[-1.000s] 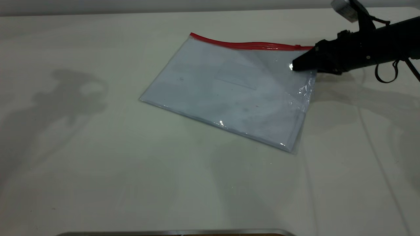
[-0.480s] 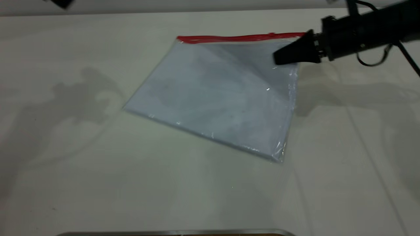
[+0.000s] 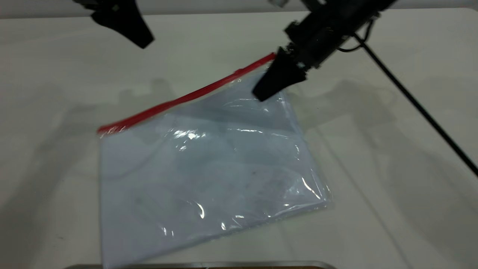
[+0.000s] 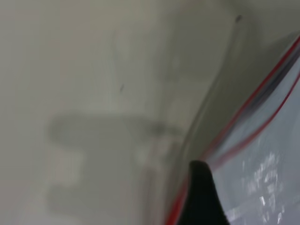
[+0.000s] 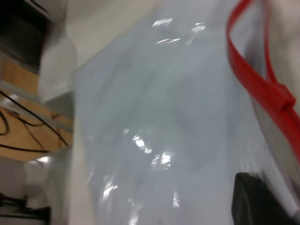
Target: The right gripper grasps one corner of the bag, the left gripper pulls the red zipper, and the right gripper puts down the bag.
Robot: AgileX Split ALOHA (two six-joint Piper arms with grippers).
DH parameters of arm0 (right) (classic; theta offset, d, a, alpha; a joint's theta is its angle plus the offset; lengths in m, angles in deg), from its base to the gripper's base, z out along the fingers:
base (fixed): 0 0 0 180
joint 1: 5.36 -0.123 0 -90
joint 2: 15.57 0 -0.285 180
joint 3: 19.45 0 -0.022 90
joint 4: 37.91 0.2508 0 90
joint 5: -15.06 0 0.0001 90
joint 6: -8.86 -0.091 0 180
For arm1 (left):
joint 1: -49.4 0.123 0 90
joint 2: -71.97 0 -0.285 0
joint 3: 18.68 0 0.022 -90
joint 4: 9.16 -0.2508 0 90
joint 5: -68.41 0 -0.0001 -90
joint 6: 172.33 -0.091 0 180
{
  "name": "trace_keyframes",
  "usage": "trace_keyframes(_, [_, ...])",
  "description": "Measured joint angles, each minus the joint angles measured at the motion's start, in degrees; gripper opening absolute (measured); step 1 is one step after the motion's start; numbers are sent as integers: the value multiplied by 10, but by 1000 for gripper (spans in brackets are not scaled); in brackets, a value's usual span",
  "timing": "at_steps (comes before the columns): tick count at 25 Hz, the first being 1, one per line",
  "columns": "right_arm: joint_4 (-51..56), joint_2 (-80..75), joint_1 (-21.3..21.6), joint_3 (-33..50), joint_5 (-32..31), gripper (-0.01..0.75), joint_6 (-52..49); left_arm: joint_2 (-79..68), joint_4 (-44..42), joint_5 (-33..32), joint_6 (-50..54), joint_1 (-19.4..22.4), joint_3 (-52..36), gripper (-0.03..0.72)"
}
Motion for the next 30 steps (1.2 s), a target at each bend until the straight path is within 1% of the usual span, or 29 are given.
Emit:
trace_keyframes(3, [-9, 0, -22, -18, 37, 33, -7, -14, 54, -16, -64, -6, 14, 586])
trace_keyframes(6, [2, 0, -33, -26, 68, 33, -3, -25, 104, -38, -125, -7, 17, 586])
trace_keyframes(9, [33, -1, -35, -27, 74, 33, 27, -33, 128, -51, -175, -8, 17, 586])
trace_keyframes(13, [62, -1, -35, -27, 78, 33, 90, -43, 155, -51, -229, -8, 17, 586])
trace_keyframes(20, [100, -1, -34, -27, 74, 33, 177, -61, 165, -37, -258, -9, 17, 586])
trace_keyframes(23, [104, -1, -34, -27, 70, 33, 209, -73, 169, -17, -260, -9, 17, 586])
trace_keyframes(30, [109, -1, -34, -27, 67, 33, 228, -94, 233, -10, -303, -9, 23, 585])
